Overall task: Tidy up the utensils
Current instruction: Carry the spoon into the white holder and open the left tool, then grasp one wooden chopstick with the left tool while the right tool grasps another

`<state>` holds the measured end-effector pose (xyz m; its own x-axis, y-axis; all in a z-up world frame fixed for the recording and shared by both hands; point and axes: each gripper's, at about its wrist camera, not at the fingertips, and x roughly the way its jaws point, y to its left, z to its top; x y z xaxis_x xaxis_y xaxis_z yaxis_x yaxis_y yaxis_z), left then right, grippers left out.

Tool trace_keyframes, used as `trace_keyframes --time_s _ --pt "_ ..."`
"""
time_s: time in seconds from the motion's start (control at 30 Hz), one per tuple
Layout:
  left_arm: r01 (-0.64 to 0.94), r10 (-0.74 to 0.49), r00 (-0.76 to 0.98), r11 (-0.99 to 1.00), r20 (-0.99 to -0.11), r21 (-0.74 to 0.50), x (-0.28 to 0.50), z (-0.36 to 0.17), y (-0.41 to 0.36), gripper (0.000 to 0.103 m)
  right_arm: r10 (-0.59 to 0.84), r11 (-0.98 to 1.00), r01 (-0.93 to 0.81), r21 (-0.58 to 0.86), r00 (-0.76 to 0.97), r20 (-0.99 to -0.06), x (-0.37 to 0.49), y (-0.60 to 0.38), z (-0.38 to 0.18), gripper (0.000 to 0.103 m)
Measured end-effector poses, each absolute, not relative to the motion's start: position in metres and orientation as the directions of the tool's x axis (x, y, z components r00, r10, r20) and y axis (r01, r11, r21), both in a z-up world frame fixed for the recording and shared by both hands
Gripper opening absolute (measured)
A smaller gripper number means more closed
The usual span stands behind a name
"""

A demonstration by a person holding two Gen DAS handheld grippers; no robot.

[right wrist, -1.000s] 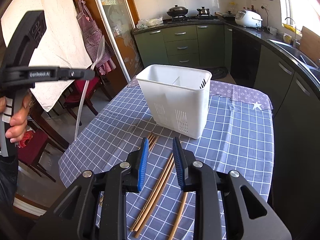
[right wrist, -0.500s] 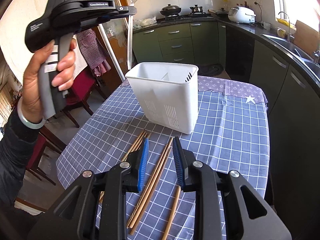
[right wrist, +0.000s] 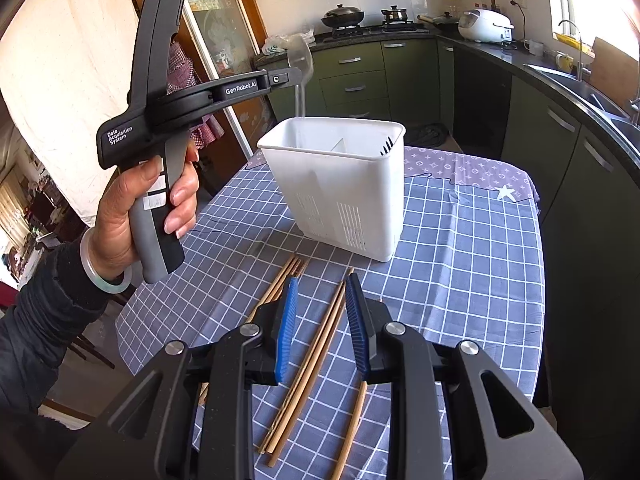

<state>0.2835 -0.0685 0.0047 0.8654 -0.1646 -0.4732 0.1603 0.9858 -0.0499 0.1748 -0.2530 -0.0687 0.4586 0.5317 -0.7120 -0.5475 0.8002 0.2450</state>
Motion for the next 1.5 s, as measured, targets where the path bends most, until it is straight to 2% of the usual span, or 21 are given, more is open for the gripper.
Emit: trace_keyframes --time_s 0.07,0.23,0.33,0.47,0.63,0.87,1.0,1.07,1.3,1.5 --pt "0.171 -0.175 0.864 0.984 -0.472 -0.051 0.274 0.007 -0.067 0.019 0.529 0.801 -0.549 0.24 0.458 -0.714 0.173 -0.251 -0.067 0.025" --pt "0.184 -0.178 0.832 0.982 -0.525 -0.042 0.244 0.019 -0.061 0.02 0.502 0.814 -0.537 0.22 0.46 -0.733 0.167 -0.248 -0.067 0.025" --pt "0.174 -0.138 0.768 0.985 -0.626 -0.002 0.227 0.01 -0.058 0.02 0.479 0.826 -0.518 0.221 0.439 -0.76 0.169 -0.25 -0.074 0.025" --pt "0.164 -0.111 0.561 0.986 -0.82 -0.022 0.217 -0.04 -0.051 0.017 0.45 0.842 -0.49 0.226 0.407 -0.795 0.174 -0.253 -0.09 0.025" --pt "0.134 -0.117 0.327 0.988 -0.938 -0.076 0.219 -0.113 -0.039 0.008 0.425 0.85 -0.478 0.22 0.377 -0.823 0.18 -0.25 -0.107 0.025" --pt "0.087 -0.147 0.204 0.987 -0.968 -0.132 0.237 -0.159 -0.042 0.008 0.412 0.849 -0.481 0.221 0.337 -0.847 0.181 -0.244 -0.126 0.025" --pt "0.085 -0.139 0.204 0.989 -0.969 -0.124 0.24 -0.159 -0.043 0.008 0.41 0.851 -0.474 0.228 0.326 -0.852 0.184 -0.246 -0.132 0.025" --pt "0.093 -0.141 0.193 0.988 -0.971 -0.125 0.239 -0.159 -0.045 0.008 0.41 0.851 -0.471 0.232 0.321 -0.853 0.185 -0.248 -0.135 0.033" --pt "0.106 -0.112 0.159 0.99 -0.981 -0.096 0.247 -0.166 -0.063 0.008 0.399 0.852 -0.472 0.225 0.308 -0.864 0.189 -0.244 -0.144 0.033" --pt "0.128 -0.076 0.135 0.99 -0.988 -0.058 0.248 -0.171 -0.079 0.007 0.326 0.864 -0.474 0.168 0.274 -0.905 0.196 -0.238 -0.156 0.033"
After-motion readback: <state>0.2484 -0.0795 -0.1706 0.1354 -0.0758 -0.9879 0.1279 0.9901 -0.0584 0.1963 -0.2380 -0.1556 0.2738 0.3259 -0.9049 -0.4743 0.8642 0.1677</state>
